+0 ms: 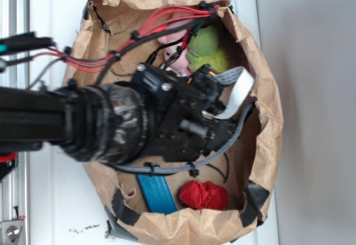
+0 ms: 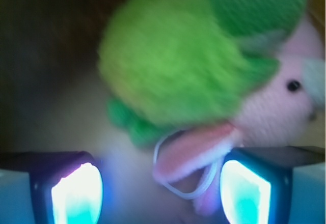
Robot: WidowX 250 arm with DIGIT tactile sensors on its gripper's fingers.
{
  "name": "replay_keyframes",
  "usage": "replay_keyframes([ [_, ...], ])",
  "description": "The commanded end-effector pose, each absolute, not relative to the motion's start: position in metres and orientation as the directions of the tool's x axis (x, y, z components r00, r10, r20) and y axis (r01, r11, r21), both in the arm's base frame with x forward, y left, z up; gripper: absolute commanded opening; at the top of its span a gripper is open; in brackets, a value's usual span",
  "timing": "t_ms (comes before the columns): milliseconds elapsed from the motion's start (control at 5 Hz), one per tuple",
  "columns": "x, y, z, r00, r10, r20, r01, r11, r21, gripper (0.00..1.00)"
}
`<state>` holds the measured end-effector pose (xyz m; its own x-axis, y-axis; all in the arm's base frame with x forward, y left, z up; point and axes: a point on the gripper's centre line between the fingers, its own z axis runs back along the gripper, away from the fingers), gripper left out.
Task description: Grab the pink bunny.
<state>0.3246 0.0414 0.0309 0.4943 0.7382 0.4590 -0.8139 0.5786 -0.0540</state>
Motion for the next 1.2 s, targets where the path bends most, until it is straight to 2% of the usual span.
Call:
replay_keyframes([
  [0,0.335,0.046,0.032,0.494,0.717,0.492,-0.807,0.588,-0.047,1.00],
  [200,0.336,0.046,0.033,0.494,0.733,0.467,-0.812,0.581,-0.052,0.00],
  [400,0.332,0.045,0.034,0.507,0.708,0.492,-0.784,0.616,-0.079,0.00],
  [1000,0.336,0.044,0.043,0.529,0.709,0.466,-0.763,0.638,-0.105,0.00],
])
